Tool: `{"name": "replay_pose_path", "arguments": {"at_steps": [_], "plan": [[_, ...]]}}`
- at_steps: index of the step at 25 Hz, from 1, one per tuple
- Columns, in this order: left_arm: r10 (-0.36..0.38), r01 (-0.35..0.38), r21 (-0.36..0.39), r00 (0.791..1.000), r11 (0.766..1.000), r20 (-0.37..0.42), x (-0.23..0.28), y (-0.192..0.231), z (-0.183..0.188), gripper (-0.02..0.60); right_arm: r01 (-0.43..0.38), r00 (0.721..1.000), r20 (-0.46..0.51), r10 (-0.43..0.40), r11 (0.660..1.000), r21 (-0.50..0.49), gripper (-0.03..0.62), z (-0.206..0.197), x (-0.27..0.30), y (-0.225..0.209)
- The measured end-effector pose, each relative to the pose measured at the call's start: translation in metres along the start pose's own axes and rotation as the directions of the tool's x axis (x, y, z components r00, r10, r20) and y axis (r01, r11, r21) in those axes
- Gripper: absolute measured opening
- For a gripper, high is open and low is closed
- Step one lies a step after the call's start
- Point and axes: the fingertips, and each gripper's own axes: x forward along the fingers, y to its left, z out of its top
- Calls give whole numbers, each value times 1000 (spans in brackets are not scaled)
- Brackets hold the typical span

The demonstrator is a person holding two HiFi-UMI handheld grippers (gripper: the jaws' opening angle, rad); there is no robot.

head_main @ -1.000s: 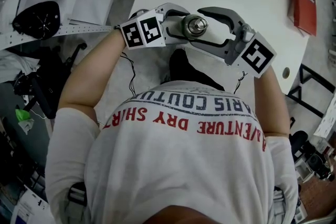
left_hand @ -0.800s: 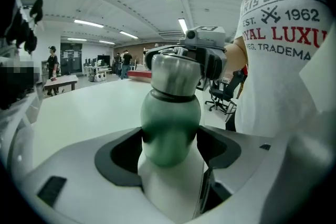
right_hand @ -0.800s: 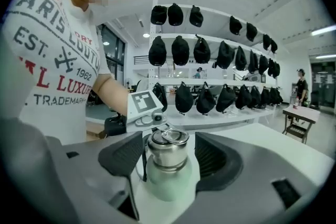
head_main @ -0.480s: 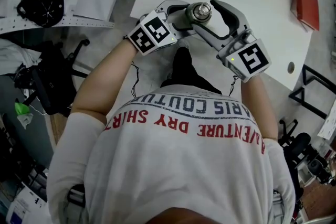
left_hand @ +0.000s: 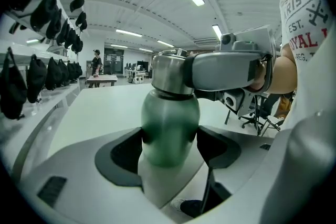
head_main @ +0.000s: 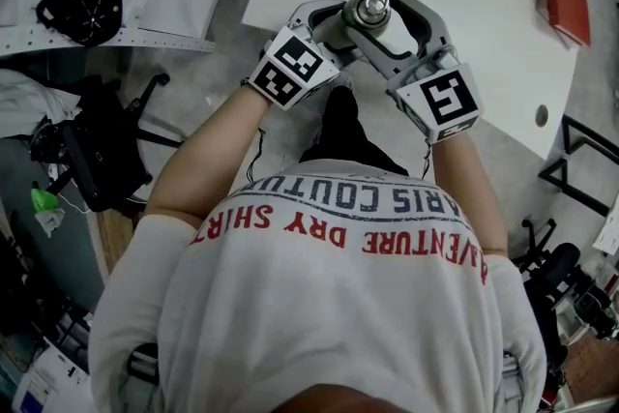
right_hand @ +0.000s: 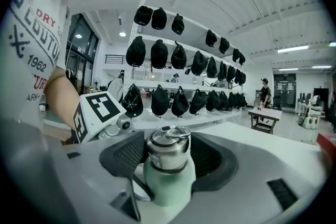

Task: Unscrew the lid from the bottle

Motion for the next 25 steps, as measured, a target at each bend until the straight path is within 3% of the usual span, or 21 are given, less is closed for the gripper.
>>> {"name": "replay_pose_path", "arguments": {"at_steps": [11,18,25], "plan": [[-28,28,22,1000,999,0,-2,1,-2,342,-59,998,4,59,998,7,256,1,4,4],[-112,114,76,993,991,-31,-1,1,-2,342,-163,987,-11,163,987,-5,256,2,4,5],[-222,231,132,972,964,-81,0,2,-3,342,-289,957,-31,289,957,-26,256,2,5,6]]}}
